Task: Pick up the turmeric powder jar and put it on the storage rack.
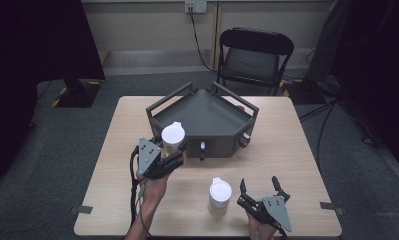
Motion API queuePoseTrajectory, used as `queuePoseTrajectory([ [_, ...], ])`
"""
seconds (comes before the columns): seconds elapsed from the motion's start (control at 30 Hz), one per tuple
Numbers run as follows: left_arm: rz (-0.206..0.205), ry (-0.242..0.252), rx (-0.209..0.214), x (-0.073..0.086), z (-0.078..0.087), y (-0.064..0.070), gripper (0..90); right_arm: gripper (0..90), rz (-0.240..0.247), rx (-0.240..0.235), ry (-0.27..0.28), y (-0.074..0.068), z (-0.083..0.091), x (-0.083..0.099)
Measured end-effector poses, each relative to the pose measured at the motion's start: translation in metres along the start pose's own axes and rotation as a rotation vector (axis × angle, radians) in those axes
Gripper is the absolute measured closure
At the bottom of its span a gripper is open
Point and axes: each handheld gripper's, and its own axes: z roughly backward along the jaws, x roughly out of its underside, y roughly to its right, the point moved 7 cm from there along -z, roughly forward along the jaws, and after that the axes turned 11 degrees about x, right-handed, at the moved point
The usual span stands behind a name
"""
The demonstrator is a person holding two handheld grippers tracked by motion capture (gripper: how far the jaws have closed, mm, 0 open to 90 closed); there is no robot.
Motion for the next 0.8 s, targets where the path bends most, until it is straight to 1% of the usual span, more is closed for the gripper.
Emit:
queuePoseTrajectory([
  [0.1, 0.01, -0.003, -0.004, -0.004, -0.005, -0.005, 30.6, 0.2, -0.001, 0.0, 0.0, 0.0, 0.0, 0.0],
  [0.2, 0.013, -0.007, -0.005, -0.008, -0.009, -0.008, 30.7, 0.2, -0.001, 0.0, 0.0, 0.0, 0.0, 0.0],
  [0.23, 0.013, -0.007, -0.008, -0.012, -0.013, -0.01, 30.7, 0.2, -0.001, 0.0, 0.0, 0.0, 0.0, 0.0],
  [0.27, 0.013, -0.007, -0.008, -0.012, -0.013, -0.01, 30.7, 0.2, -0.001, 0.0, 0.0, 0.0, 0.0, 0.0],
  [0.33, 0.022, -0.008, -0.01, -0.017, -0.018, -0.013, 30.7, 0.2, -0.001, 0.0, 0.0, 0.0, 0.0, 0.0],
  [0.47, 0.018, -0.009, -0.013, -0.027, -0.029, -0.017, 30.7, 0.3, -0.001, -0.001, -0.001, 0.0, 0.0, 0.0],
  [0.53, 0.024, -0.008, -0.012, -0.03, -0.033, -0.019, 30.6, 0.3, -0.001, -0.001, -0.001, 0.0, 0.0, 0.0],
  [0.57, 0.031, 0.0, -0.015, -0.03, -0.035, -0.02, 30.7, 0.3, -0.001, -0.001, -0.001, 0.0, 0.0, 0.0],
  [0.63, 0.039, 0.005, -0.004, -0.032, -0.04, -0.023, 30.7, 0.3, -0.001, -0.001, -0.001, 0.0, 0.0, 0.0],
  [0.67, 0.034, 0.008, -0.009, -0.032, -0.043, -0.023, 30.7, 0.3, -0.001, -0.001, -0.001, 0.0, 0.0, 0.0],
  [0.73, 0.011, 0.0, -0.024, -0.034, -0.048, -0.023, 30.7, 0.3, -0.001, -0.001, -0.001, 0.0, 0.0, 0.0],
  [0.8, 0.006, -0.006, -0.033, -0.036, -0.054, -0.025, 30.7, 0.3, -0.001, -0.001, -0.001, 0.0, 0.0, 0.0],
])
